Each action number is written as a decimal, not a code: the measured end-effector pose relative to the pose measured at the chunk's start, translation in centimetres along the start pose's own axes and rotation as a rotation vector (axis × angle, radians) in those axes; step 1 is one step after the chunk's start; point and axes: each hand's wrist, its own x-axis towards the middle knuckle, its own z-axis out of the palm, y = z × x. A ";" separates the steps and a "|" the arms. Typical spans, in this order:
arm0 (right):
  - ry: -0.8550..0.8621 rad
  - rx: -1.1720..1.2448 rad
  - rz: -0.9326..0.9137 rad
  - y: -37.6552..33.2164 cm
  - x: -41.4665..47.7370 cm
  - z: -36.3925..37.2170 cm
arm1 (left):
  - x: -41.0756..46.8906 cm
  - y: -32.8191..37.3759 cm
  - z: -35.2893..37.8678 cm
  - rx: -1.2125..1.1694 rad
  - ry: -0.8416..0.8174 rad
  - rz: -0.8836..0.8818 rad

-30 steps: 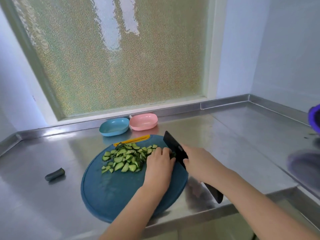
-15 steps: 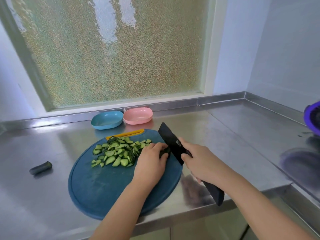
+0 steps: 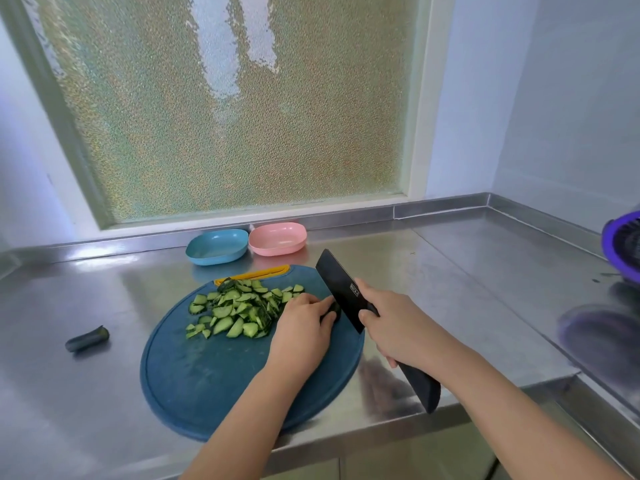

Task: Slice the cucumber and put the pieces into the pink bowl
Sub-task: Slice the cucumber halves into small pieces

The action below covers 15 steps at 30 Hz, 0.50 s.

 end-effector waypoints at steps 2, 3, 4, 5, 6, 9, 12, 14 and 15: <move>-0.005 -0.016 0.010 -0.2 0.0 -0.1 | 0.0 0.0 0.0 0.010 -0.004 0.002; -0.009 -0.024 0.012 -0.3 0.0 -0.2 | 0.0 0.0 0.0 0.013 -0.008 0.002; -0.010 -0.030 0.008 -0.4 0.0 -0.2 | 0.0 0.0 0.0 0.014 -0.011 0.002; -0.007 -0.035 -0.001 -0.5 0.0 -0.3 | 0.0 0.0 0.0 0.013 -0.012 0.001; -0.003 -0.044 -0.011 -0.6 0.0 -0.3 | 0.0 0.0 0.0 0.008 -0.010 0.000; 0.002 -0.068 -0.034 -0.8 0.2 -0.3 | 0.0 0.0 0.0 -0.015 -0.001 -0.001; -0.013 -0.067 -0.028 -0.9 0.5 -0.3 | 0.0 0.1 -0.2 -0.040 0.004 -0.008; -0.039 -0.058 -0.008 -1.0 0.8 -0.1 | 0.0 0.0 -0.3 -0.041 0.003 -0.015; -0.052 -0.061 0.002 -1.0 0.9 0.1 | 0.0 0.0 -0.3 -0.045 0.001 -0.022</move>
